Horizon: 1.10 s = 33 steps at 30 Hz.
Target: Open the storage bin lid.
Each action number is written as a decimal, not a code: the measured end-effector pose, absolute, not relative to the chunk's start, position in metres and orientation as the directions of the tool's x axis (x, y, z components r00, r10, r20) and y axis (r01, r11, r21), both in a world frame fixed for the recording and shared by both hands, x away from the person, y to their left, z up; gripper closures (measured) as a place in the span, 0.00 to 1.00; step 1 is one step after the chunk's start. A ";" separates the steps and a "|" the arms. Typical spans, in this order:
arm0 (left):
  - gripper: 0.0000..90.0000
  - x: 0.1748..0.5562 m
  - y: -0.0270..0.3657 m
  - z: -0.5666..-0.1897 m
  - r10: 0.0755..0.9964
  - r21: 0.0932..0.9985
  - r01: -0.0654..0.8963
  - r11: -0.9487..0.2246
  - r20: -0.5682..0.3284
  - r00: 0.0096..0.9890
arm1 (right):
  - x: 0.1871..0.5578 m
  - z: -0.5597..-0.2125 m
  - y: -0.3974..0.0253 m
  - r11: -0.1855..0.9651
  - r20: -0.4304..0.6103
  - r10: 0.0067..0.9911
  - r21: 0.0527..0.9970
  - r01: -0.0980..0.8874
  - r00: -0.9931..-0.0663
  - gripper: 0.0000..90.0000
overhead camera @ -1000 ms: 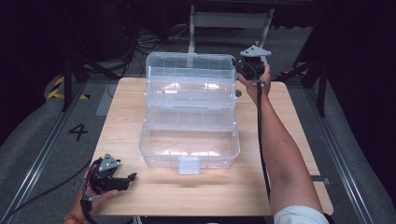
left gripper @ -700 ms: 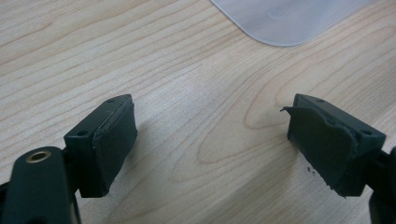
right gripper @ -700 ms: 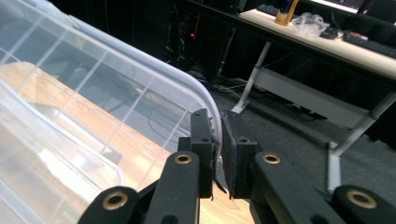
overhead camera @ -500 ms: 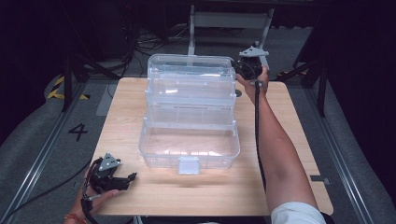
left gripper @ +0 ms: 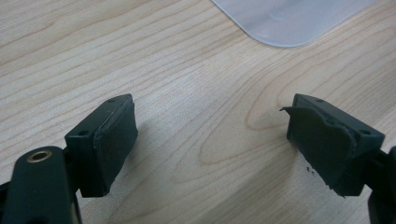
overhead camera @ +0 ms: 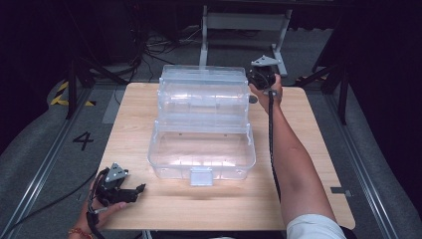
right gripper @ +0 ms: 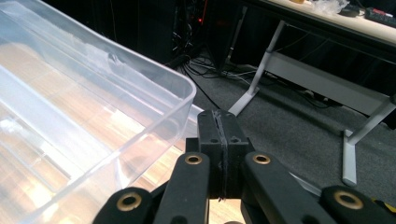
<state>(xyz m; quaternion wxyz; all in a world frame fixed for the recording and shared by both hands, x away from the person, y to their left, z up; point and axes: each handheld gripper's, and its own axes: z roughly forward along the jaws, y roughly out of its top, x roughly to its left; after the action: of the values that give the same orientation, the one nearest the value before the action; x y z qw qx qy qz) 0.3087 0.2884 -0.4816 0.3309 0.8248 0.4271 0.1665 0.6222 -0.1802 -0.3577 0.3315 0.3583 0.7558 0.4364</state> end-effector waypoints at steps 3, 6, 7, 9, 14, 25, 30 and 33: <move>0.18 0.309 0.288 -0.482 0.815 0.688 0.595 -0.416 -0.008 0.579 | 0.622 -0.358 -0.180 0.375 -0.199 0.826 0.892 0.251 -0.527 1.00; 0.18 0.309 0.288 -0.482 0.815 0.688 0.595 -0.416 -0.009 0.580 | 0.621 -0.357 -0.180 0.377 -0.199 0.825 0.891 0.252 -0.529 1.00; 0.18 0.309 0.288 -0.482 0.815 0.688 0.595 -0.416 -0.008 0.580 | 0.621 -0.356 -0.180 0.380 -0.204 0.824 0.891 0.249 -0.528 1.00; 0.18 0.309 0.288 -0.482 0.815 0.688 0.595 -0.416 -0.007 0.579 | 0.619 -0.354 -0.181 0.380 -0.204 0.823 0.892 0.246 -0.530 1.00; 0.18 0.309 0.289 -0.481 0.814 0.685 0.596 -0.419 -0.007 0.580 | 0.614 -0.353 -0.181 0.400 -0.219 0.811 0.884 0.240 -0.543 0.99; 0.18 0.309 0.289 -0.482 0.812 0.687 0.595 -0.418 -0.011 0.583 | 0.603 -0.346 -0.184 0.427 -0.246 0.795 0.876 0.224 -0.554 0.98; 0.18 0.309 0.289 -0.481 0.810 0.682 0.596 -0.424 -0.009 0.586 | 0.596 -0.342 -0.185 0.433 -0.254 0.788 0.876 0.212 -0.561 0.97; 0.18 0.309 0.289 -0.481 0.811 0.681 0.597 -0.424 -0.008 0.586 | 0.593 -0.340 -0.185 0.435 -0.254 0.784 0.876 0.209 -0.567 0.97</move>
<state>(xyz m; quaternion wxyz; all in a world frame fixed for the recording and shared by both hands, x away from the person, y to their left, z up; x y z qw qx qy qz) 0.3089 0.2890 -0.4810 0.3276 0.8279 0.4249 0.1633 0.5928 -0.1849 -0.3403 0.3384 0.3197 0.7765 0.4246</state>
